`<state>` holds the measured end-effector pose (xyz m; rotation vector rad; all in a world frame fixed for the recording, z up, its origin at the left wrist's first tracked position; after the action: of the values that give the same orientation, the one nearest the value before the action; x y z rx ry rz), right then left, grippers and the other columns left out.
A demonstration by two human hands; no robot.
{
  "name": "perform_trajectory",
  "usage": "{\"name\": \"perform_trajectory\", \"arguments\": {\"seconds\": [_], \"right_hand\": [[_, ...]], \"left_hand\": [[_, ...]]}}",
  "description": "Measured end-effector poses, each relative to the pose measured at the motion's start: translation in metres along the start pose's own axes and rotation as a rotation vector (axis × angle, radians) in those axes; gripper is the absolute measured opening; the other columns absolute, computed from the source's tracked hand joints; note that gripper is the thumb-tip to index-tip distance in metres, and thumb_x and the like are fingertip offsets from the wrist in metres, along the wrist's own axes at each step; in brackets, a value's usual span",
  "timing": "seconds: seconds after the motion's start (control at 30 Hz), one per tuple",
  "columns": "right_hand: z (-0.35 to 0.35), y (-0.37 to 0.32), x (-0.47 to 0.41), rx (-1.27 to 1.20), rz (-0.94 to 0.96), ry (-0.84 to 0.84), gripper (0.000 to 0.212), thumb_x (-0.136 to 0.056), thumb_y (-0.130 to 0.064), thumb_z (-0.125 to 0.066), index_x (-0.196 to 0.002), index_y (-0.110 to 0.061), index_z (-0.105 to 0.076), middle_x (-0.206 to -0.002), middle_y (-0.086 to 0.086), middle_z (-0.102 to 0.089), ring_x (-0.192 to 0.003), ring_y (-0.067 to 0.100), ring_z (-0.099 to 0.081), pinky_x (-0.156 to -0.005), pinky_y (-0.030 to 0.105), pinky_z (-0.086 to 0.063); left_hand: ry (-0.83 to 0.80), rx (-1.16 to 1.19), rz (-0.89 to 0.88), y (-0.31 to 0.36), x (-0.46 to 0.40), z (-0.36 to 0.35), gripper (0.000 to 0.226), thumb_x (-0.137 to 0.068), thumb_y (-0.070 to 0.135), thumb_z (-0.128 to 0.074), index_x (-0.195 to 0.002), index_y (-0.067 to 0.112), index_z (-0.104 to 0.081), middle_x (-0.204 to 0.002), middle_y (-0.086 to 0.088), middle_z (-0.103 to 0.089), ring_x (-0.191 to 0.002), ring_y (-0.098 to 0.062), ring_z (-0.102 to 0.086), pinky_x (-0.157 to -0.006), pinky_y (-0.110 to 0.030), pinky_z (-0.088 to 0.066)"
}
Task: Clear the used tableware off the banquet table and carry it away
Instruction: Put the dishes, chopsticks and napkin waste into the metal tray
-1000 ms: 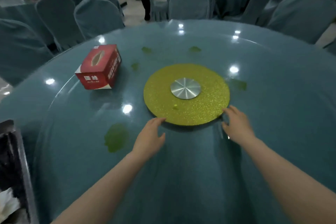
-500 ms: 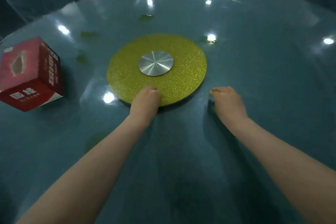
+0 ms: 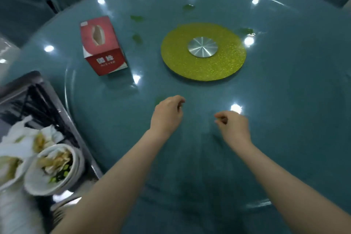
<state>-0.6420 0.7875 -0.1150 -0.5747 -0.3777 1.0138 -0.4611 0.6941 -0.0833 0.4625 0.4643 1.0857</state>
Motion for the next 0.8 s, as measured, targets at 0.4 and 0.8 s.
{"name": "perform_trajectory", "arguments": {"seconds": [0.4,0.8], "right_hand": [[-0.125,-0.264,0.144,-0.376,0.453,-0.374,0.005,-0.077,-0.016,-0.075,-0.082,-0.015,-0.076,-0.086,-0.001,-0.072,-0.078,0.007,-0.062,-0.072,0.014,-0.046],[-0.144,-0.203,0.143,0.047,0.377,-0.426,0.041,-0.095,-0.012,-0.045,-0.135,-0.017,-0.053,-0.146,0.000,-0.046,-0.138,0.016,-0.036,-0.110,0.026,-0.027]], "left_hand": [[0.387,-0.020,0.480,-0.151,0.203,0.205,0.017,-0.083,0.023,-0.071,-0.100,0.022,-0.076,-0.091,0.004,-0.075,-0.075,-0.004,-0.062,-0.070,-0.019,-0.046],[0.251,0.337,0.588,-0.187,0.263,0.224,0.039,-0.095,0.005,-0.049,-0.129,0.020,-0.058,-0.111,0.008,-0.069,-0.086,0.009,-0.057,-0.068,-0.004,-0.039]]}}
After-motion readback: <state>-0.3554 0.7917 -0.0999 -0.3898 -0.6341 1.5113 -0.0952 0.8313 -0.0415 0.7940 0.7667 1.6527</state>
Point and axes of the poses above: each hand's wrist, its own x-axis away from the middle knuckle, its own z-axis out of the back of the hand, y = z × x, the point moved 3 cm from there along -x, towards the middle knuckle
